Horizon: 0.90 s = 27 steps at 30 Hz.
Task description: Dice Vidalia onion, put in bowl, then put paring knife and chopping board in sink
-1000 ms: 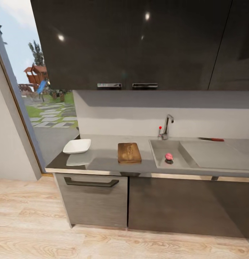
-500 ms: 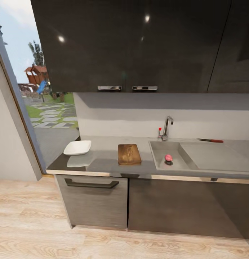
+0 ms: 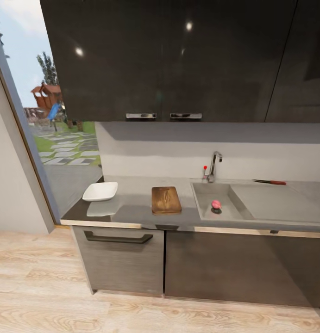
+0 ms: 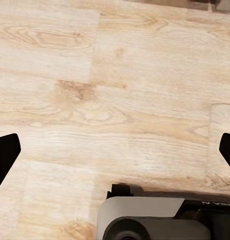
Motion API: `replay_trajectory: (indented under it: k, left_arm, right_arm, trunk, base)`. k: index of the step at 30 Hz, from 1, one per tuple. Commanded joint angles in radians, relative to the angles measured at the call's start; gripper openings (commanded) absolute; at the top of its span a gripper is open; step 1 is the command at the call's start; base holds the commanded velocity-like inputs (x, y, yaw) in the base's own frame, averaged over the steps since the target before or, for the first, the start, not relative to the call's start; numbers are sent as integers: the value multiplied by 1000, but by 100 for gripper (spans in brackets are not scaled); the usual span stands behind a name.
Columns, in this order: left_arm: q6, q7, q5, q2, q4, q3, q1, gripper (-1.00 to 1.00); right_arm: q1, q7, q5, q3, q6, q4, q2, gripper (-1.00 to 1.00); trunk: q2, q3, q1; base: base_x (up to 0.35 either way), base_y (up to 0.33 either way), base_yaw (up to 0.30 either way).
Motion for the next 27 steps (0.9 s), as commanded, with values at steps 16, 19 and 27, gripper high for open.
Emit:
replay_trajectory:
  k: [16,19,27]
  left_arm:
    - [-1,0,7,0,-1,-1,0,100]
    - [0,0,7,0,-1,-1,0,100]
    - [-1,0,7,0,-1,-1,0,100]
  right_arm:
    - [0,-7,4,3,0,-1,0,100]
    - [0,-7,4,2,0,-1,0,100]
    - [0,-7,4,1,0,-1,-1,100]
  trunk:
    - [111,49,-61]
    - [132,59,-73]
    - [188,84,-103]
  base:
    - [0,0,0]
    - [0,0,0]
    - [0,0,0]
